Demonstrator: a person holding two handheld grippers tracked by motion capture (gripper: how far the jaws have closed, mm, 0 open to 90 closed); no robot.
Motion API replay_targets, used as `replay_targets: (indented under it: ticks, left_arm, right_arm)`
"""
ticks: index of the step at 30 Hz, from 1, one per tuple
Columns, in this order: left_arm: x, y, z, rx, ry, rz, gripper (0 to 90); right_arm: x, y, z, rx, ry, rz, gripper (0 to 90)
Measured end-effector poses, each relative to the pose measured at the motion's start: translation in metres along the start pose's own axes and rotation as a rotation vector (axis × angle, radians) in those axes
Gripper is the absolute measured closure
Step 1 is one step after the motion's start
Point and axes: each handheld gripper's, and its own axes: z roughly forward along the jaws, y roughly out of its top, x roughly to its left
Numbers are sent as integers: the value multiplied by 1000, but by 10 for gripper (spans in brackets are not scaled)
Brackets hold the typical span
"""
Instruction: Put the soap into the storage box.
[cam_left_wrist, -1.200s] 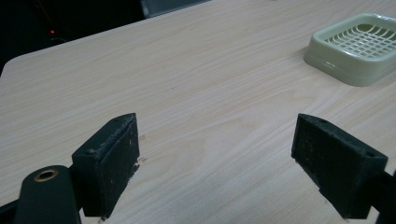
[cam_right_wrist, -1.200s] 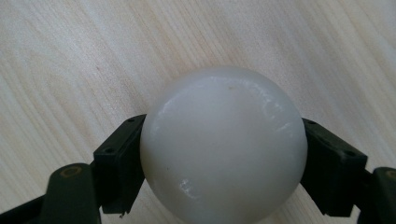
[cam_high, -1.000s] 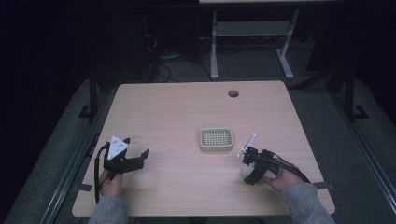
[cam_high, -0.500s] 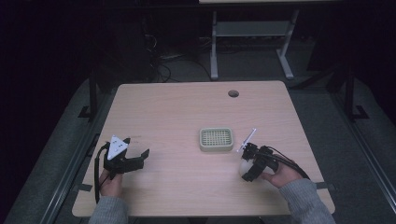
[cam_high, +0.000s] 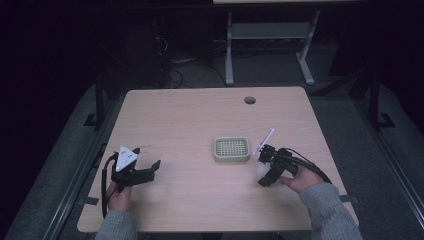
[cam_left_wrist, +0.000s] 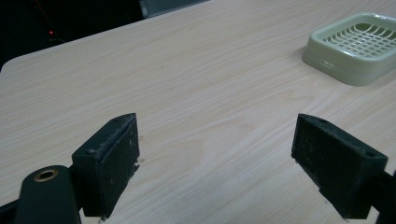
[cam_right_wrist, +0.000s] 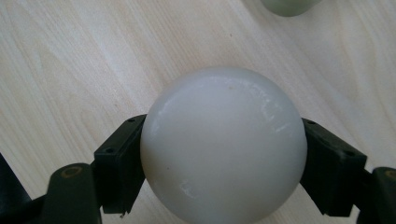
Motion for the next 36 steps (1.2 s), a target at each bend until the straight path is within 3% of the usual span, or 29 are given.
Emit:
replay_targets:
  ticks: [36]
  left_arm:
    - [1, 0, 0, -6, 1, -5, 148]
  right_arm:
    - [-11, 38, -21, -14, -5, -32, 234]
